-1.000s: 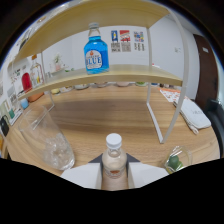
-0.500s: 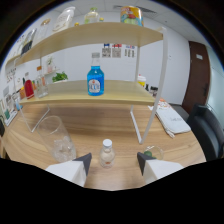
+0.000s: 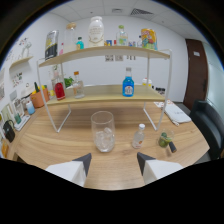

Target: Make me a cup of Mojito.

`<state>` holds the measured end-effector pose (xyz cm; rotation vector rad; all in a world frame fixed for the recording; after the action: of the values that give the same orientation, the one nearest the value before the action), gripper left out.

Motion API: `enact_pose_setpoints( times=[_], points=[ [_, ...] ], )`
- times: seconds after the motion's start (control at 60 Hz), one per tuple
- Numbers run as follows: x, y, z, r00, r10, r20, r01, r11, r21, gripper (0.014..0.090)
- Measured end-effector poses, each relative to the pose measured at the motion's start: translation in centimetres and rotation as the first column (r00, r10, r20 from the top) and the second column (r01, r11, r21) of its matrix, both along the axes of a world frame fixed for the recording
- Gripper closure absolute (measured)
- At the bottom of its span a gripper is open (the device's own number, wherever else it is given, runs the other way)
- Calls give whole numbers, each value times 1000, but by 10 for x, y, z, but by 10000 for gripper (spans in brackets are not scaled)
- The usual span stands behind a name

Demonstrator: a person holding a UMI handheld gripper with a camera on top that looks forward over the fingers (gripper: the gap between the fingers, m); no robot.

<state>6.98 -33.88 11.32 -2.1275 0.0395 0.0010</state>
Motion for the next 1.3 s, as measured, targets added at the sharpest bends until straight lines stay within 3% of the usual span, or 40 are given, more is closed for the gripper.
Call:
enact_pose_setpoints(
  times=[0.167,0.333,0.433,0.633,0.767,1.05,1.117,1.3],
  points=[
    [-34,4,9,1000,14,4,-14,1000,3,193],
    [-82,33,81,998,68,15,-69,994,87,191],
    [-120,55,142,993,117,-21,-112,980,166,184],
    [-189,96,249,982,191,-11,-178,932,315,191],
    [-219,132,283,982,189,-11,-171,912,373,182],
    [-233,217,298,993,115,-9,-103,918,384,187],
    [-236,231,299,994,105,5,-99,921,378,225],
    [-233,250,295,995,100,24,-102,924,369,506]
  ],
)
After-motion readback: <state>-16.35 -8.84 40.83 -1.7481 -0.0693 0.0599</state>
